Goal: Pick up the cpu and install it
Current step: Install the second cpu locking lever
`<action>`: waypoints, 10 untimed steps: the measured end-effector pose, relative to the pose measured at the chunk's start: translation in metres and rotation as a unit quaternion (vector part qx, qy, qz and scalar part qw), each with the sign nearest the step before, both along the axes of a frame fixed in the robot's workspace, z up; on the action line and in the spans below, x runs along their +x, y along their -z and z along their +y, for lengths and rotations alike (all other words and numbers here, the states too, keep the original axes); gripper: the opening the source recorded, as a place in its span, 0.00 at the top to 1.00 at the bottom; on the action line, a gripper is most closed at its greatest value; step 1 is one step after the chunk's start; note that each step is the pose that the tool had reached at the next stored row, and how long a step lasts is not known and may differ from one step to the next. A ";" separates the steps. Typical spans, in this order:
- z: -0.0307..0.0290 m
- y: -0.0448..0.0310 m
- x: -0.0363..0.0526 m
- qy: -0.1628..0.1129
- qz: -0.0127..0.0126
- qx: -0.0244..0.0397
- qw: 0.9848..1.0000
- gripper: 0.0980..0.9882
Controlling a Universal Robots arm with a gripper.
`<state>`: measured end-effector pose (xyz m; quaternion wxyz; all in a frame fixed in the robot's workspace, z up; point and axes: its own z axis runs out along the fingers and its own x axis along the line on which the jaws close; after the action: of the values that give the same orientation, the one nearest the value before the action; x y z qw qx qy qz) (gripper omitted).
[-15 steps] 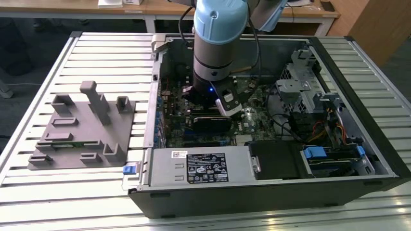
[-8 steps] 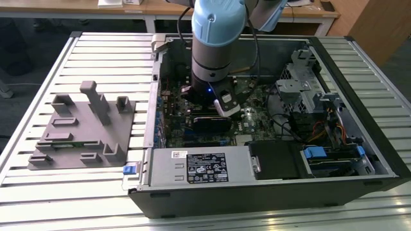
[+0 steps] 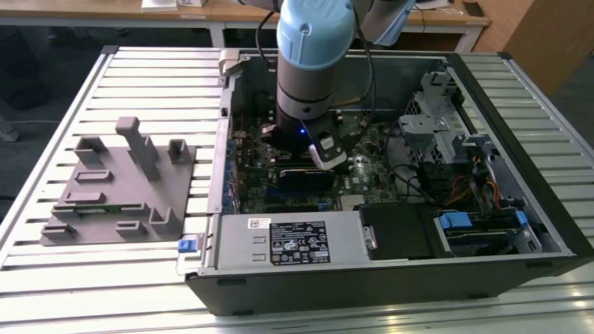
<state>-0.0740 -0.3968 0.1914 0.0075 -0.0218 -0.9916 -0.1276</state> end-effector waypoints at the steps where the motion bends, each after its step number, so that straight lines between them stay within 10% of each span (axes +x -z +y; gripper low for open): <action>1: 0.0002 0.0002 0.0000 0.000 0.000 0.001 1.000 0.98; 10: 0.0039 0.0012 -0.0002 0.000 0.000 0.002 1.000 0.98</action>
<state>-0.0742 -0.3928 0.1902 0.0074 -0.0217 -0.9912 -0.1300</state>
